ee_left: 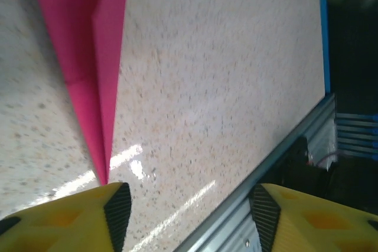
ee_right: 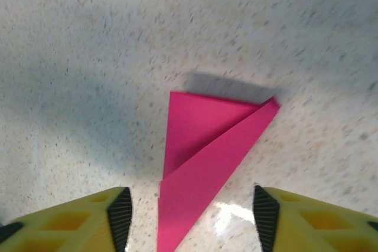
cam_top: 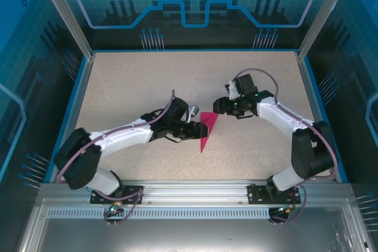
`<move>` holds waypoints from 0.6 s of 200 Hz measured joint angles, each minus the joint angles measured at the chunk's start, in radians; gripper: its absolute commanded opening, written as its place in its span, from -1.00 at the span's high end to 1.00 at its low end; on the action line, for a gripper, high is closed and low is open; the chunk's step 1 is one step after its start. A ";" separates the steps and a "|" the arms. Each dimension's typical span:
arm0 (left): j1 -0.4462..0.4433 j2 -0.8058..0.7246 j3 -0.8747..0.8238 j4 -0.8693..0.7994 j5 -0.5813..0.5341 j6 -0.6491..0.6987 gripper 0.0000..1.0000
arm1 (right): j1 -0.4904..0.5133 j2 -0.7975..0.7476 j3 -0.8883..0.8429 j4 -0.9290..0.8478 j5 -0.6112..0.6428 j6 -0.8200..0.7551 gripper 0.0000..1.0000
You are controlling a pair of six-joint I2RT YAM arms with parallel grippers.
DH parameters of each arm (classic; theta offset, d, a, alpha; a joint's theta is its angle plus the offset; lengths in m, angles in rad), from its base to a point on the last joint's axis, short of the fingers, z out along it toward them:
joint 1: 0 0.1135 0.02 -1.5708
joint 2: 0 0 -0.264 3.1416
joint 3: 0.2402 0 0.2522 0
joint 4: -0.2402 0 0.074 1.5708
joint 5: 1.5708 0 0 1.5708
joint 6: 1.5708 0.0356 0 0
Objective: Fold a paper plane with a square sheet of paper (fold left side to right side)
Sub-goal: Turn over the paper plane at the center of the table.
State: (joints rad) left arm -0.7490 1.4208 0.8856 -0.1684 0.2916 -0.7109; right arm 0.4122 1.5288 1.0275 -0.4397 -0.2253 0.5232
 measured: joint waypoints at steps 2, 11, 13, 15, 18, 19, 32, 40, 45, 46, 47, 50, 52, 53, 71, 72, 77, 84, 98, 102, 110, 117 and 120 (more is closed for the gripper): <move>0.000 -0.010 0.000 -0.003 -0.012 0.000 -0.27 | 0.007 0.000 -0.001 -0.002 0.003 0.001 -0.30; 0.000 -0.048 0.000 -0.029 -0.061 0.006 -0.30 | 0.054 0.002 -0.006 -0.008 0.029 0.031 -0.32; 0.000 -0.055 0.000 -0.032 -0.074 0.006 -0.30 | 0.062 0.003 -0.007 -0.008 0.033 0.037 -0.32; 0.000 -0.062 0.000 -0.039 -0.086 0.006 -0.31 | 0.072 0.003 -0.009 -0.009 0.039 0.040 -0.32; 0.000 -0.071 0.000 -0.047 -0.100 0.008 -0.32 | 0.086 0.004 -0.011 -0.010 0.044 0.049 -0.32; 0.000 -0.074 0.000 -0.048 -0.104 0.008 -0.32 | 0.089 0.005 -0.012 -0.010 0.046 0.052 -0.32; 0.001 -0.108 -0.002 -0.082 -0.168 0.008 -0.33 | 0.142 0.021 -0.016 -0.016 0.074 0.087 -0.31; 0.002 -0.122 -0.004 -0.098 -0.201 0.008 -0.34 | 0.165 0.039 -0.016 -0.016 0.091 0.108 -0.31; 0.002 -0.130 -0.005 -0.109 -0.217 0.008 -0.34 | 0.176 0.053 -0.016 -0.016 0.101 0.118 -0.30; 0.002 -0.130 -0.005 -0.111 -0.219 0.008 -0.35 | 0.178 0.055 -0.016 -0.016 0.103 0.119 -0.30; 0.002 -0.132 -0.006 -0.112 -0.223 0.008 -0.35 | 0.179 0.057 -0.016 -0.016 0.104 0.121 -0.29; 0.002 -0.135 -0.006 -0.118 -0.230 0.008 -0.35 | 0.184 0.066 -0.016 -0.016 0.111 0.127 -0.29; 0.002 -0.137 -0.007 -0.121 -0.236 0.008 -0.35 | 0.187 0.074 -0.016 -0.016 0.116 0.130 -0.29; 0.003 -0.138 -0.007 -0.123 -0.237 0.008 -0.35 | 0.188 0.076 -0.016 -0.017 0.117 0.132 -0.29; 0.003 -0.151 -0.015 -0.145 -0.267 0.009 -0.35 | 0.203 0.136 -0.012 -0.023 0.149 0.156 -0.19; 0.003 -0.151 -0.016 -0.146 -0.269 0.010 -0.36 | 0.204 0.138 -0.012 -0.024 0.150 0.156 -0.19; 0.003 -0.154 -0.019 -0.149 -0.274 0.011 -0.36 | 0.206 0.153 -0.009 -0.028 0.159 0.163 -0.16; 0.003 -0.156 -0.023 -0.158 -0.282 0.011 -0.37 | 0.209 0.171 -0.005 -0.037 0.172 0.168 -0.12; 0.003 -0.160 -0.029 -0.171 -0.293 0.011 -0.37 | 0.215 0.185 0.002 -0.052 0.195 0.176 0.02; 0.003 -0.163 -0.032 -0.171 -0.296 0.011 -0.37 | 0.216 0.186 0.004 -0.059 0.201 0.180 0.05; 0.003 -0.166 -0.038 -0.175 -0.303 0.011 -0.37 | 0.219 0.186 0.011 -0.072 0.212 0.180 0.14; 0.003 -0.169 -0.040 -0.179 -0.307 0.011 -0.37 | 0.221 0.186 0.016 -0.078 0.220 0.182 0.21; 0.003 -0.171 -0.041 -0.181 -0.307 0.011 -0.38 | 0.222 0.186 0.019 -0.081 0.224 0.179 0.25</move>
State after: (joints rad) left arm -0.7464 1.2499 0.8448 -0.3492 -0.0158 -0.6998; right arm 0.6346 1.7145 1.0466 -0.5209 -0.0017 0.7021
